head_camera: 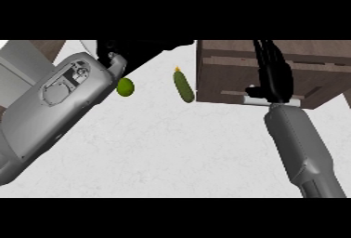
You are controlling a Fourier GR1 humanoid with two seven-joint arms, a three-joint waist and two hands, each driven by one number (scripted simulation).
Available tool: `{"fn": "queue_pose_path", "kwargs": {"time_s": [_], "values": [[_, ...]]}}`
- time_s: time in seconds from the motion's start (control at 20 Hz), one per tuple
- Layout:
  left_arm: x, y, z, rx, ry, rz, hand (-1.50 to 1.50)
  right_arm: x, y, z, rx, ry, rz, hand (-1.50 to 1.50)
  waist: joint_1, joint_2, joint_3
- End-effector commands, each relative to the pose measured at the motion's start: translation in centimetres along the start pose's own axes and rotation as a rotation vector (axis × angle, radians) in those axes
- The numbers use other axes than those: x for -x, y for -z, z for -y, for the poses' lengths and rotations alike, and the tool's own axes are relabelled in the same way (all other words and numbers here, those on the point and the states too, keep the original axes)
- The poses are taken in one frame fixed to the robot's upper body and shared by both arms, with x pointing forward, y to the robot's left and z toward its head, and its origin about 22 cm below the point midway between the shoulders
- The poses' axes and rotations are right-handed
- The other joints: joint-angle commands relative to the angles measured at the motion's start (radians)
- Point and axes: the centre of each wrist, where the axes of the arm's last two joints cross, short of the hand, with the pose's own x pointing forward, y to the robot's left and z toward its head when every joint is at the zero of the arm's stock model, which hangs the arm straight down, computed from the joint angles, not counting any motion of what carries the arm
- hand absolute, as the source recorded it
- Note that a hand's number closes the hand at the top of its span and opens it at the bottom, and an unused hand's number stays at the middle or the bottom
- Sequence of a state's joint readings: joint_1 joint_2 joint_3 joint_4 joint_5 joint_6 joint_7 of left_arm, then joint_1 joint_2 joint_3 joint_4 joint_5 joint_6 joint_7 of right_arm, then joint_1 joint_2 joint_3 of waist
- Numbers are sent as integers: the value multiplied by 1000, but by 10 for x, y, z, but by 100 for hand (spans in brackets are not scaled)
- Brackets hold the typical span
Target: Pick up the can, place it into the drawer and close the drawer
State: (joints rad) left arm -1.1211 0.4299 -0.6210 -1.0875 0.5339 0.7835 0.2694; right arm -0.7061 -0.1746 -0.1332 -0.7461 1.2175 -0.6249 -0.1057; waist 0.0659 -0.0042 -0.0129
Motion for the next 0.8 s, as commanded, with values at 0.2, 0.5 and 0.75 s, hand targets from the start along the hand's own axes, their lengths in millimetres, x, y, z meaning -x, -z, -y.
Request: {"fn": "queue_pose_path", "kwargs": {"time_s": [0.2,0.5,0.75], "values": [[17,-15,-18,10,3,-18,-150,-10,36,-3,5,6,-21,-150,16,26,15],[34,-30,-23,-4,15,-5,-150,-31,53,-2,6,0,-8,-150,17,27,15],[30,-33,-37,25,3,-5,-150,-16,75,19,30,8,-43,-150,27,32,15]]}}
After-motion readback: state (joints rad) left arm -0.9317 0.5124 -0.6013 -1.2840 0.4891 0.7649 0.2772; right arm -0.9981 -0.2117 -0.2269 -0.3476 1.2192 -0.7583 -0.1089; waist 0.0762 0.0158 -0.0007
